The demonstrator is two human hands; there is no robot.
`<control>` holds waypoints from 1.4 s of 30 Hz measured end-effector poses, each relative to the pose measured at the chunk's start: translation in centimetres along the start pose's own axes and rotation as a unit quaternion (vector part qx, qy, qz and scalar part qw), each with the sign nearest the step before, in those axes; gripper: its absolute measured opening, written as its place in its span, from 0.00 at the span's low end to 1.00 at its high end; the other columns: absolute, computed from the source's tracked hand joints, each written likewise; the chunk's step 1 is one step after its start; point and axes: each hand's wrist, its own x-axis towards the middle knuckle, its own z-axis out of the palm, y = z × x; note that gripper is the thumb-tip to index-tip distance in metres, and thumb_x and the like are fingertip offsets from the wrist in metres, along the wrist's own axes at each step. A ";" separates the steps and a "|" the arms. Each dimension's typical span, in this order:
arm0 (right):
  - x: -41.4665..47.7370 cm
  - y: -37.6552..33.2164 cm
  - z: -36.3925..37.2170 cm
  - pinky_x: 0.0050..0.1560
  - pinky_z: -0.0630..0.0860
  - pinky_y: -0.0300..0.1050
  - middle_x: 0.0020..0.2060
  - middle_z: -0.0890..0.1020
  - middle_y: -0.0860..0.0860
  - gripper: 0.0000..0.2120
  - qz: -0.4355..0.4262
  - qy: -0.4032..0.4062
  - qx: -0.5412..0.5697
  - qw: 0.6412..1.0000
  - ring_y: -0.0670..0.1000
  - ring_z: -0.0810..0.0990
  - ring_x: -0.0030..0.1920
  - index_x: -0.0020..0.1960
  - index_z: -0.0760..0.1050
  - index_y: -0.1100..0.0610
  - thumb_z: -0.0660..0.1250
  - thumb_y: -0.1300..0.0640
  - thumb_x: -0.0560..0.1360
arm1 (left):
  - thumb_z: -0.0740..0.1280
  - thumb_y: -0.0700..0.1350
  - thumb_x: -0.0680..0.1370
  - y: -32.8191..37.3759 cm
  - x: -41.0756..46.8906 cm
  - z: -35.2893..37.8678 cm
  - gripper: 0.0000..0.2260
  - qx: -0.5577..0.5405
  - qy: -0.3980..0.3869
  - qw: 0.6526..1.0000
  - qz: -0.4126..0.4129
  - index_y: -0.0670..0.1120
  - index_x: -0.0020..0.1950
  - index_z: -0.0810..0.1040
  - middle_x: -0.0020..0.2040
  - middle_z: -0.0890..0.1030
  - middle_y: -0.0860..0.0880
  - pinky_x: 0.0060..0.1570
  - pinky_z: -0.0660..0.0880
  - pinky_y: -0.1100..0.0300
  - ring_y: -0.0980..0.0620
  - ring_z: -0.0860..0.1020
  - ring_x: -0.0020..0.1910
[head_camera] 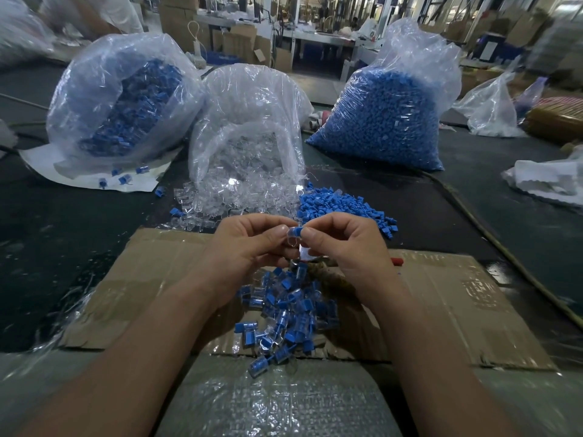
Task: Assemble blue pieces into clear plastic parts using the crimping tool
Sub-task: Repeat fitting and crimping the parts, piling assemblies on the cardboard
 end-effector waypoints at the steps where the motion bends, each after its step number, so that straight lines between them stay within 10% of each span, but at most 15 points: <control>1: 0.0 0.0 -0.1 0.40 0.78 0.35 0.31 0.82 0.46 0.06 0.012 -0.005 0.020 1.000 0.44 0.80 0.36 0.38 0.79 0.54 0.70 0.63 0.69 | 0.67 0.41 0.67 0.0 0.0 0.0 0.08 -0.001 -0.003 1.000 -0.001 0.42 0.44 0.81 0.36 0.83 0.44 0.32 0.78 0.64 0.51 0.81 0.34; 19: 0.0 0.4 0.1 0.46 0.79 0.39 0.42 0.85 0.51 0.09 0.017 -0.040 0.086 0.995 0.51 0.83 0.45 0.49 0.79 0.56 0.66 0.67 0.72 | 0.69 0.43 0.65 0.5 -0.3 0.4 0.09 0.010 0.023 0.999 0.027 0.41 0.42 0.79 0.34 0.82 0.46 0.30 0.76 0.64 0.51 0.81 0.31; 37: -0.1 1.5 0.8 0.44 0.76 0.30 0.36 0.81 0.34 0.14 -0.135 0.011 -0.069 0.988 0.39 0.81 0.43 0.48 0.80 0.48 0.72 0.64 0.66 | 0.69 0.37 0.61 0.6 -0.2 0.5 0.07 -0.007 0.047 0.999 -0.011 0.38 0.38 0.79 0.30 0.81 0.43 0.26 0.75 0.65 0.51 0.79 0.26; 42: 0.0 1.8 0.6 0.46 0.76 0.32 0.43 0.81 0.44 0.18 -0.161 0.029 -0.110 0.980 0.38 0.81 0.45 0.55 0.75 0.56 0.72 0.66 0.67 | 0.69 0.37 0.61 0.5 -0.2 0.4 0.07 -0.006 0.044 0.999 -0.015 0.38 0.38 0.79 0.31 0.81 0.42 0.26 0.76 0.65 0.51 0.79 0.27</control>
